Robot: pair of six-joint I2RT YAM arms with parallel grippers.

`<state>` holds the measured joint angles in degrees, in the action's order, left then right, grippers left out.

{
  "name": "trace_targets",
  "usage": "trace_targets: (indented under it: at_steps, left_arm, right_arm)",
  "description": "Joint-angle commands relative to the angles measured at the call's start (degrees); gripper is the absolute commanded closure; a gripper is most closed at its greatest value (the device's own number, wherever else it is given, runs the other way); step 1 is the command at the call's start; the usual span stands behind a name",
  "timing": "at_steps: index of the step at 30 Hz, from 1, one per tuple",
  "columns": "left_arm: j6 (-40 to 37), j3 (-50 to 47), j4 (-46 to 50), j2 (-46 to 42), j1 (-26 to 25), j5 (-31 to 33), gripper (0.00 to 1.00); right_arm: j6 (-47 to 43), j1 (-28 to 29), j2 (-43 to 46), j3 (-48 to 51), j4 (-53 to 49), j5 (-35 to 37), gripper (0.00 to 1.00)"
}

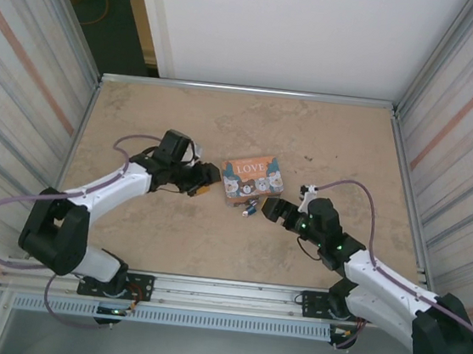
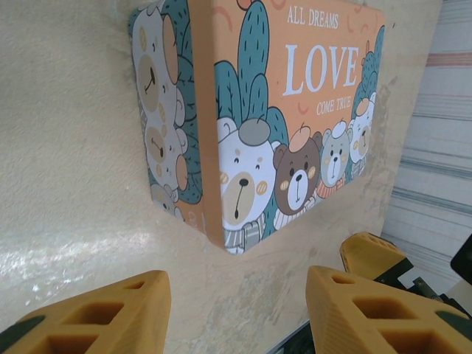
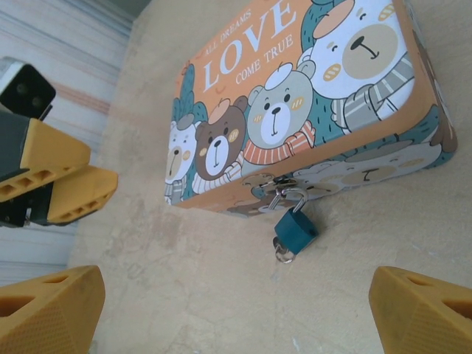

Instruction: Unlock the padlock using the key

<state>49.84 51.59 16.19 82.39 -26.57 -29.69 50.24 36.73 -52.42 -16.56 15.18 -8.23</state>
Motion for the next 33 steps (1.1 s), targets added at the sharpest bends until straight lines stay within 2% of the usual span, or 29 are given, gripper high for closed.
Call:
trace_targets:
  at_steps: [1,13,21,33]
  left_arm:
    - [-3.12,3.29,-0.74,2.96,0.51,-2.93,0.49]
    - [-6.90,12.03,1.83,15.02,0.55,-7.95,0.51]
    - [-7.76,11.72,2.27,17.26,0.55,-7.81,0.51]
    - [-8.67,9.91,2.54,18.86,0.54,-6.94,0.54]
  right_arm:
    - [-3.81,0.38,-2.69,0.67,6.22,-0.04,0.09]
    - [-3.68,3.43,-18.57,-0.32,17.67,0.96,0.12]
    - [-3.96,4.25,-27.65,-1.96,24.82,0.32,0.15]
    - [-4.62,4.07,-35.09,-3.74,30.58,-0.79,0.20]
